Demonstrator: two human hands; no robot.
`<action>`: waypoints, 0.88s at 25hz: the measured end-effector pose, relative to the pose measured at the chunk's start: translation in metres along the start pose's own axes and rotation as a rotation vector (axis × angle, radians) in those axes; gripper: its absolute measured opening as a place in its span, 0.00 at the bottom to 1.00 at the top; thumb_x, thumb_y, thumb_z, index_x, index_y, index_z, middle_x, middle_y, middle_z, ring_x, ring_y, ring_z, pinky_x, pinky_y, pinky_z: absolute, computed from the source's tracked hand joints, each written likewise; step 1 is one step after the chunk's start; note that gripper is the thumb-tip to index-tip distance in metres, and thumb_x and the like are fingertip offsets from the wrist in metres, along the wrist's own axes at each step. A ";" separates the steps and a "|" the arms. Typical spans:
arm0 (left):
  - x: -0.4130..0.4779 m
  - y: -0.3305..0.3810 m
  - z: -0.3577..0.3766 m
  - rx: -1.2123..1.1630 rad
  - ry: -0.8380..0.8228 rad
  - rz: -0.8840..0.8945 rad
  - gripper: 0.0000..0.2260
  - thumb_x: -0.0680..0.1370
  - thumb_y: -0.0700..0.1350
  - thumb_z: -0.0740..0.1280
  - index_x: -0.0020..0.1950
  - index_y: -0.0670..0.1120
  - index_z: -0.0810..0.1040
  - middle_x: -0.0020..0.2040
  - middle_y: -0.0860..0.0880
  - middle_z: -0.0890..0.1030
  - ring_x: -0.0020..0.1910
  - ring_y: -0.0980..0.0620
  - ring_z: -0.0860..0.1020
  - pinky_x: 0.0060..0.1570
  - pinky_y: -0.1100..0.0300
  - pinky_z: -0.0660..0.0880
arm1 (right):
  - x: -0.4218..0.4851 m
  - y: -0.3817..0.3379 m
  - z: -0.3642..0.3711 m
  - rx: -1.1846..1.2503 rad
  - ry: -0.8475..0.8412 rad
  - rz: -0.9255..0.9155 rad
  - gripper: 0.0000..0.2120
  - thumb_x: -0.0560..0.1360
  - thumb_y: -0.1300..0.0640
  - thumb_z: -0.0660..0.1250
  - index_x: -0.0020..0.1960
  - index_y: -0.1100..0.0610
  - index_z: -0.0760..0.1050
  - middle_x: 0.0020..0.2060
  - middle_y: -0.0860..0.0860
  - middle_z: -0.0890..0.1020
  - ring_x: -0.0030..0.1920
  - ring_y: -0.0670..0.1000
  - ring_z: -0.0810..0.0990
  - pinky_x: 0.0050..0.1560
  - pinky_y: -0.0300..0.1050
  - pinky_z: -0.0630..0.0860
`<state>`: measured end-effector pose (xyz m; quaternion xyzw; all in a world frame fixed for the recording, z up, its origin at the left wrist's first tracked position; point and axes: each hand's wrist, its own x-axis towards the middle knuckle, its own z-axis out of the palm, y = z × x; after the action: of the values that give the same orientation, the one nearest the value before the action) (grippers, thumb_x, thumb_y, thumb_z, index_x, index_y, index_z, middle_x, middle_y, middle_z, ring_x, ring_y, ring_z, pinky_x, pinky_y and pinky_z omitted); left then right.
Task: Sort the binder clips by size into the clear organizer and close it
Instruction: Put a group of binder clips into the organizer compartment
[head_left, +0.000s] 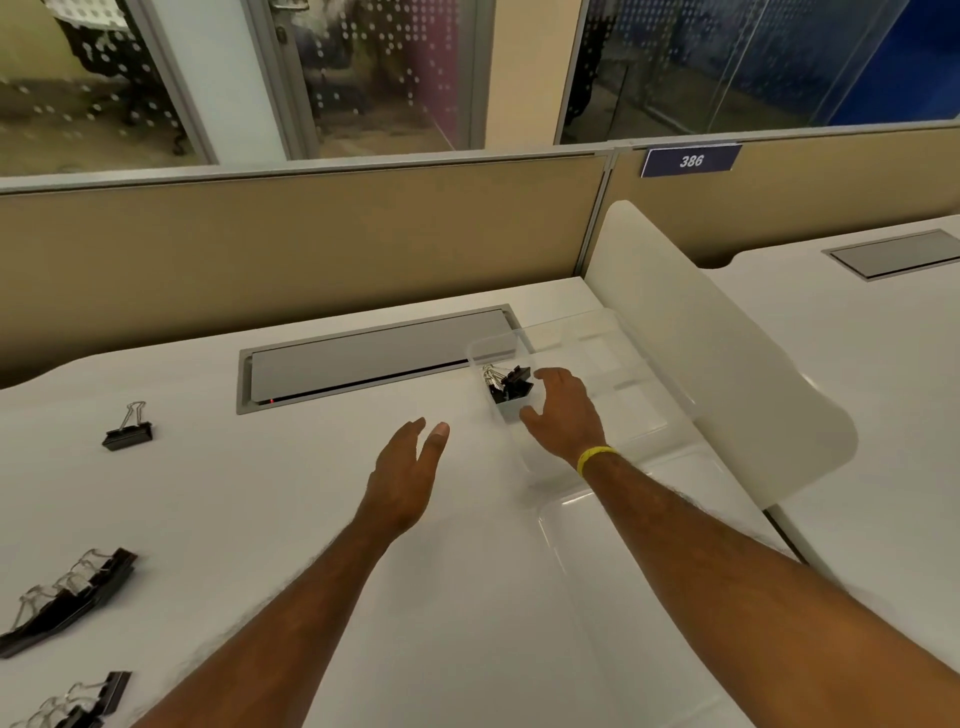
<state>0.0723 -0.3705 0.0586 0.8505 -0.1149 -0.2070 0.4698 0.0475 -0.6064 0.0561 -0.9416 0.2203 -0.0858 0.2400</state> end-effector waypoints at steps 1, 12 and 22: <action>-0.005 -0.002 -0.004 0.067 0.002 0.011 0.36 0.75 0.70 0.50 0.77 0.50 0.61 0.77 0.51 0.62 0.76 0.52 0.59 0.75 0.48 0.55 | -0.010 -0.001 0.001 0.001 0.000 -0.010 0.26 0.73 0.54 0.68 0.69 0.58 0.68 0.66 0.54 0.73 0.67 0.56 0.69 0.62 0.48 0.69; -0.062 -0.031 -0.066 0.688 0.056 0.131 0.41 0.72 0.73 0.44 0.79 0.51 0.53 0.80 0.48 0.53 0.78 0.47 0.51 0.75 0.42 0.49 | -0.107 -0.066 0.032 -0.059 -0.075 -0.154 0.33 0.76 0.42 0.64 0.76 0.53 0.59 0.77 0.55 0.58 0.77 0.55 0.55 0.76 0.52 0.55; -0.115 -0.098 -0.154 0.870 0.069 0.145 0.49 0.65 0.78 0.35 0.79 0.52 0.51 0.80 0.47 0.51 0.79 0.47 0.47 0.75 0.40 0.46 | -0.172 -0.162 0.084 -0.106 -0.181 -0.268 0.40 0.75 0.36 0.62 0.79 0.50 0.49 0.79 0.54 0.49 0.79 0.55 0.48 0.77 0.52 0.49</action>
<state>0.0406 -0.1579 0.0764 0.9652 -0.2349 -0.0772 0.0848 -0.0220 -0.3653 0.0531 -0.9777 0.0742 -0.0200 0.1953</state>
